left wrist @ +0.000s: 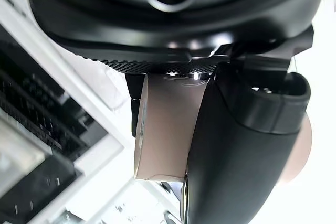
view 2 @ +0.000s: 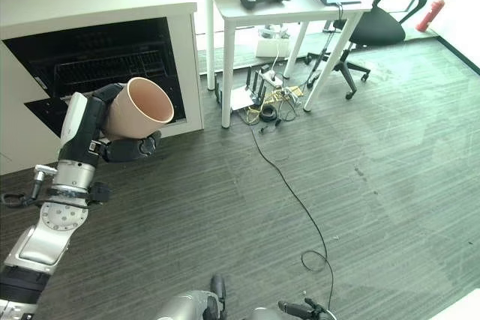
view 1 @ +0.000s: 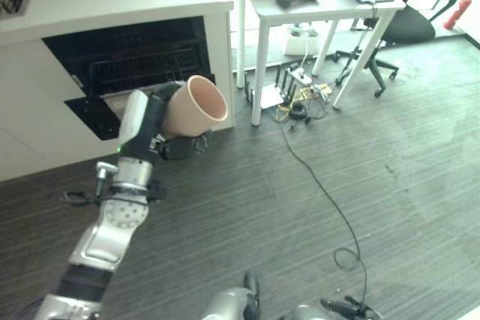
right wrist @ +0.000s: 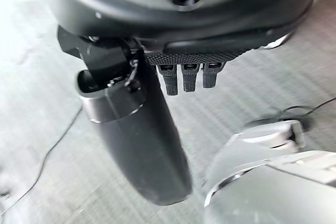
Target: Place the dishes in the dishwasher.
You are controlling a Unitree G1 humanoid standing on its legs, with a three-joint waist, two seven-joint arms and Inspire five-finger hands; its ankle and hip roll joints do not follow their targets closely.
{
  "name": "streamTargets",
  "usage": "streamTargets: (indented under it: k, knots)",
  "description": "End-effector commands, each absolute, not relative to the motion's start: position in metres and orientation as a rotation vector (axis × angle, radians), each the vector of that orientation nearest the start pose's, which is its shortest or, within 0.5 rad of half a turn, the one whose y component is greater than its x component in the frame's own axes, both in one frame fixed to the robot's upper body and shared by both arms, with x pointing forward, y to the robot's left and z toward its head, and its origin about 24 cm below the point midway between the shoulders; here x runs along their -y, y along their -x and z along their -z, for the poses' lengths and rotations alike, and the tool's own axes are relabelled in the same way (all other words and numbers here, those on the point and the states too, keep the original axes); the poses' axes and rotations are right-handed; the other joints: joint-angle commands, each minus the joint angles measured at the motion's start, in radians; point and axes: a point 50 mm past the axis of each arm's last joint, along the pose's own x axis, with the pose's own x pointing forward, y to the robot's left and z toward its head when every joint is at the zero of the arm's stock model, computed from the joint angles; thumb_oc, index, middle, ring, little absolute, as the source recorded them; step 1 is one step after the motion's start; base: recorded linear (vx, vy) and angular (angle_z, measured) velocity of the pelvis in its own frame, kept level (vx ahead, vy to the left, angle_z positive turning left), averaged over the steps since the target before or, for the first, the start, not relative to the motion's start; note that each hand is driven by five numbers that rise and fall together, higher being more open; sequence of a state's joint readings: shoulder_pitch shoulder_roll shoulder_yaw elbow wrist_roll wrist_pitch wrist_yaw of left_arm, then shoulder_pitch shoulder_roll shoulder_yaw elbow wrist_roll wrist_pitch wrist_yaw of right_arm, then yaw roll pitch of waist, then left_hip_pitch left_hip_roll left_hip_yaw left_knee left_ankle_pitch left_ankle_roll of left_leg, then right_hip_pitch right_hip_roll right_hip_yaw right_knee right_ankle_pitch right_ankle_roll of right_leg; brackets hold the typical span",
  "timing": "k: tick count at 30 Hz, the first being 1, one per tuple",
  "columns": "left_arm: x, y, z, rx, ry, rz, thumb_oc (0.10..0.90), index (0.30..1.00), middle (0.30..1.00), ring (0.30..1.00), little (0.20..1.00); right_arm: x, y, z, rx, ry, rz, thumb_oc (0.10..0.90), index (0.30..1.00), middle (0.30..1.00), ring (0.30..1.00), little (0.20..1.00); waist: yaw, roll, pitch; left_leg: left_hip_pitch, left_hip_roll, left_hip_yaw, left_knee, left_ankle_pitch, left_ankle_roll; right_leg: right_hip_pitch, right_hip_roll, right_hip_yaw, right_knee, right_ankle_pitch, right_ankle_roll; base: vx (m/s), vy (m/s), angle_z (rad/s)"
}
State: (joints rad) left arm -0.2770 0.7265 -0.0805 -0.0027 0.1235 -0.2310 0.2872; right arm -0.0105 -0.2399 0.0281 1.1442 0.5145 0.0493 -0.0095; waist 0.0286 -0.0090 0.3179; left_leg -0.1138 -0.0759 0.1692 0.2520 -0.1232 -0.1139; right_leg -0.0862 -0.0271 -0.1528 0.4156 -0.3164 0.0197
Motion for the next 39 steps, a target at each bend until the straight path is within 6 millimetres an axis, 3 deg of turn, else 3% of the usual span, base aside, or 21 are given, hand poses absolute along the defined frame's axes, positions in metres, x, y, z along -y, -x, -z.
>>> streamTargets:
  k: [1, 3, 4, 6, 13, 15, 16, 18, 20, 21, 24, 25, 26, 29, 33, 35, 38, 39]
  knots:
    - [-0.22, -0.271, -0.228, 0.885, -0.687, -0.203, 0.4, 0.3, 0.3, 0.3, 0.3, 0.263, -0.087, 0.154, -1.152, -0.208, 0.486, 0.8, 0.9, 0.9, 0.9, 0.9, -0.02, -0.005, -0.039, -0.014, 0.003, -0.064, 0.048, -0.037, 0.166, -0.046, -0.069, 0.027, -0.116, 0.222, 0.125, 0.22, -0.228, 0.46]
    - [-0.222, -0.27, -0.227, 0.88, -0.698, -0.217, 0.4, 0.3, 0.3, 0.3, 0.3, 0.264, -0.082, 0.155, -1.165, -0.201, 0.484, 0.8, 0.9, 0.9, 0.9, 0.9, -0.033, -0.014, -0.043, 0.011, -0.006, -0.079, 0.048, -0.066, 0.169, -0.119, -0.103, 0.082, -0.116, 0.282, 0.161, 0.32, -0.26, 0.09]
    - [-0.223, -0.27, -0.228, 0.877, -0.702, -0.228, 0.4, 0.3, 0.3, 0.3, 0.3, 0.264, -0.08, 0.155, -1.17, -0.195, 0.479, 0.8, 0.9, 0.9, 0.9, 0.9, -0.051, -0.014, -0.048, 0.033, -0.008, -0.106, 0.048, -0.097, 0.174, -0.175, -0.116, 0.143, -0.116, 0.326, 0.188, 0.37, -0.27, 0.07]
    - [-0.227, -0.27, -0.23, 0.87, -0.704, -0.24, 0.4, 0.3, 0.3, 0.3, 0.3, 0.263, -0.077, 0.156, -1.183, -0.188, 0.476, 0.8, 0.9, 0.9, 0.9, 0.9, -0.071, -0.002, -0.061, 0.059, 0.008, -0.147, 0.048, -0.124, 0.172, -0.178, -0.092, 0.201, -0.116, 0.315, 0.181, 0.48, -0.344, 0.79]
    - [-0.222, -0.263, -0.219, 0.853, -0.657, -0.268, 0.4, 0.3, 0.3, 0.3, 0.3, 0.272, -0.087, 0.151, -1.16, -0.135, 0.487, 0.8, 0.9, 0.9, 0.9, 0.9, -0.059, -0.016, -0.082, 0.104, 0.063, -0.179, 0.048, -0.104, 0.133, -0.097, -0.081, 0.143, -0.116, 0.238, 0.119, 0.24, -0.25, 0.72]
    - [-0.222, -0.261, -0.221, 0.854, -0.64, -0.27, 0.4, 0.3, 0.3, 0.3, 0.3, 0.281, -0.09, 0.147, -1.14, -0.13, 0.514, 0.8, 0.9, 0.9, 0.9, 0.9, -0.051, -0.033, -0.076, 0.117, 0.068, -0.142, 0.057, -0.054, 0.13, -0.068, -0.088, 0.117, -0.116, 0.22, 0.098, 0.13, -0.25, 0.37]
    - [-0.221, -0.262, -0.224, 0.859, -0.638, -0.239, 0.4, 0.3, 0.3, 0.3, 0.3, 0.288, -0.086, 0.145, -1.131, -0.161, 0.558, 0.8, 0.9, 0.9, 0.9, 0.9, -0.053, -0.035, -0.067, 0.082, 0.094, -0.091, 0.104, -0.024, 0.123, -0.04, -0.085, 0.082, -0.116, 0.205, 0.084, 0.06, -0.158, 0.59]
    - [-0.216, -0.263, -0.224, 0.87, -0.636, -0.209, 0.4, 0.3, 0.3, 0.3, 0.3, 0.293, -0.078, 0.145, -1.134, -0.193, 0.596, 0.8, 0.9, 0.9, 0.9, 0.9, -0.066, -0.024, -0.061, 0.082, 0.124, -0.038, 0.054, 0.008, 0.107, -0.021, -0.078, 0.046, -0.116, 0.192, 0.079, 0.06, -0.017, 0.89]
    - [-0.215, -0.264, -0.223, 0.873, -0.632, -0.204, 0.4, 0.3, 0.3, 0.3, 0.3, 0.294, -0.074, 0.146, -1.139, -0.2, 0.615, 0.8, 0.9, 0.9, 0.9, 0.9, -0.072, -0.008, -0.055, 0.063, 0.139, -0.03, 0.048, 0.0, 0.097, -0.008, -0.069, 0.03, -0.116, 0.186, 0.078, 0.06, 0.139, 0.98]
    - [-0.212, -0.265, -0.223, 0.873, -0.625, -0.206, 0.4, 0.3, 0.3, 0.3, 0.3, 0.296, -0.068, 0.146, -1.153, -0.208, 0.634, 0.8, 0.9, 0.9, 0.9, 0.9, -0.078, 0.013, -0.049, 0.023, 0.164, -0.02, 0.048, 0.007, 0.076, 0.005, -0.061, 0.014, -0.116, 0.175, 0.08, 0.09, 0.251, 0.91]
    - [-0.204, -0.268, -0.224, 0.878, -0.612, -0.191, 0.4, 0.3, 0.3, 0.3, 0.3, 0.295, -0.053, 0.149, -1.189, -0.213, 0.648, 0.8, 0.9, 0.9, 0.9, 0.9, -0.09, 0.034, -0.046, -0.044, 0.196, 0.041, 0.048, 0.048, 0.051, 0.024, -0.082, -0.022, -0.116, 0.156, 0.084, 0.09, 0.268, 0.82]
    - [-0.2, -0.269, -0.225, 0.883, -0.609, -0.176, 0.4, 0.3, 0.3, 0.3, 0.3, 0.291, -0.048, 0.151, -1.198, -0.216, 0.653, 0.8, 0.9, 0.9, 0.9, 0.9, -0.087, 0.039, -0.046, -0.063, 0.197, 0.066, 0.048, 0.05, 0.052, 0.026, -0.098, -0.038, -0.116, 0.151, 0.089, 0.2, 0.487, 0.6]
    - [-0.198, -0.268, -0.224, 0.88, -0.622, -0.154, 0.4, 0.3, 0.3, 0.3, 0.3, 0.286, -0.048, 0.153, -1.196, -0.227, 0.668, 0.8, 0.9, 0.9, 0.9, 0.9, -0.075, 0.044, -0.048, -0.061, 0.161, 0.033, 0.048, 0.022, 0.065, 0.029, -0.116, -0.041, -0.116, 0.15, 0.107, 0.18, 0.457, 0.4]
    - [-0.196, -0.265, -0.226, 0.892, -0.642, -0.132, 0.4, 0.3, 0.3, 0.3, 0.3, 0.279, -0.052, 0.155, -1.17, -0.264, 0.656, 0.8, 0.9, 0.9, 0.9, 0.9, -0.066, 0.05, -0.058, -0.053, 0.139, 0.037, 0.048, -0.001, 0.088, 0.009, -0.137, -0.058, -0.116, 0.18, 0.128, 0.16, 0.337, 0.03]
    - [-0.196, -0.267, -0.232, 0.92, -0.64, -0.134, 0.4, 0.3, 0.3, 0.3, 0.3, 0.264, -0.085, 0.151, -1.051, -0.301, 0.543, 0.8, 0.9, 0.9, 0.9, 0.9, -0.054, 0.065, -0.034, -0.064, 0.141, 0.034, 0.048, -0.011, 0.133, 0.044, -0.11, -0.092, -0.116, 0.19, 0.117, 0.1, 0.211, 0.24]
    - [-0.197, -0.27, -0.232, 0.928, -0.643, -0.125, 0.4, 0.3, 0.3, 0.3, 0.3, 0.261, -0.09, 0.15, -1.043, -0.312, 0.501, 0.8, 0.9, 0.9, 0.9, 0.9, -0.061, 0.067, -0.024, -0.055, 0.145, 0.035, 0.048, -0.023, 0.138, 0.044, -0.11, -0.099, -0.108, 0.204, 0.12, 0.09, 0.081, 0.07]
    - [-0.192, -0.275, -0.245, 0.969, -0.668, -0.077, 0.4, 0.3, 0.3, 0.3, 0.3, 0.258, -0.086, 0.153, -1.075, -0.338, 0.443, 0.8, 0.9, 0.9, 0.9, 0.9, -0.084, 0.038, -0.012, -0.065, 0.148, 0.048, 0.048, -0.029, 0.123, -0.049, -0.164, -0.071, -0.116, 0.26, 0.147, 0.03, -0.159, -0.13]
    - [-0.192, -0.276, -0.25, 0.98, -0.677, -0.067, 0.4, 0.3, 0.3, 0.3, 0.3, 0.257, -0.086, 0.154, -1.076, -0.349, 0.435, 0.8, 0.9, 0.9, 0.9, 0.9, -0.08, 0.031, -0.011, -0.076, 0.15, 0.057, 0.048, -0.028, 0.12, -0.049, -0.161, -0.07, -0.116, 0.247, 0.154, 0.01, -0.269, 0.14]
